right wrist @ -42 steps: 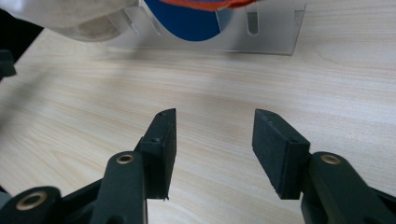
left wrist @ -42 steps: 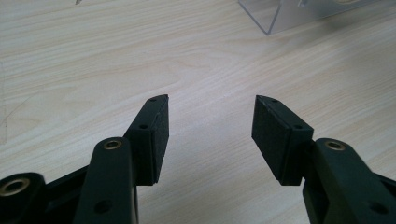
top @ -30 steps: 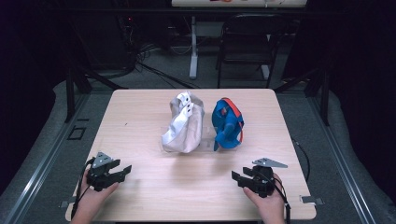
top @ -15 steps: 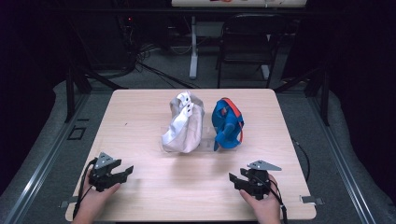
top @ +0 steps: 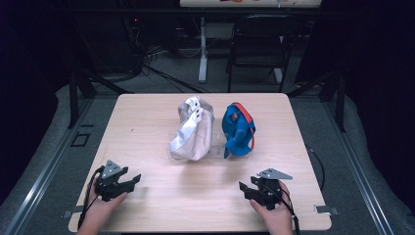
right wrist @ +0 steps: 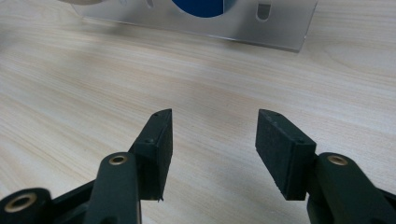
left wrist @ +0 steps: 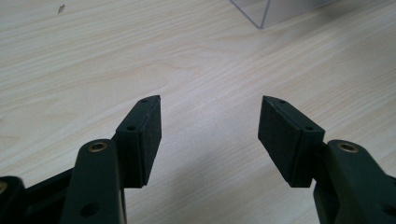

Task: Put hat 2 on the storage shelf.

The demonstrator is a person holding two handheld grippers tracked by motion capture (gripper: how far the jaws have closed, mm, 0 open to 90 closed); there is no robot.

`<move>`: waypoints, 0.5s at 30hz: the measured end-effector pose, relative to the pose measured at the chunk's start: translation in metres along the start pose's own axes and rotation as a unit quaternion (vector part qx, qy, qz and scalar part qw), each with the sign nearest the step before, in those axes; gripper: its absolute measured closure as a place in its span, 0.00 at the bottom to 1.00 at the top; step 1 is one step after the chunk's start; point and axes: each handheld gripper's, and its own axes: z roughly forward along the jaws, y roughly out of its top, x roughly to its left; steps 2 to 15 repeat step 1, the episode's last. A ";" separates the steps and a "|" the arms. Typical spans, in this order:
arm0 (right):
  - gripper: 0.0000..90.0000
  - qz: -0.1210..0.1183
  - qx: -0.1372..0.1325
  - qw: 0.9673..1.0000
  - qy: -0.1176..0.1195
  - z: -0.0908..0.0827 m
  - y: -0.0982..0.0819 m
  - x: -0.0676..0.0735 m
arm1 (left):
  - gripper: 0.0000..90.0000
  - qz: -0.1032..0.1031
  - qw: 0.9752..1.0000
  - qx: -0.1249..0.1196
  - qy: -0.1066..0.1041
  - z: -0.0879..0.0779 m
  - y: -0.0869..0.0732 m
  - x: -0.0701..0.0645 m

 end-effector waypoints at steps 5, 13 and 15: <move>0.53 -0.003 0.009 1.000 -0.001 -0.001 0.001 0.000 | 0.45 0.002 1.000 0.001 0.001 0.000 0.000 0.000; 0.53 -0.003 0.009 1.000 -0.001 -0.001 0.001 0.000 | 0.45 0.002 1.000 0.001 0.001 0.000 0.000 0.000; 0.53 -0.003 0.009 1.000 -0.001 -0.001 0.001 0.000 | 0.45 0.002 1.000 0.001 0.001 0.000 0.000 0.000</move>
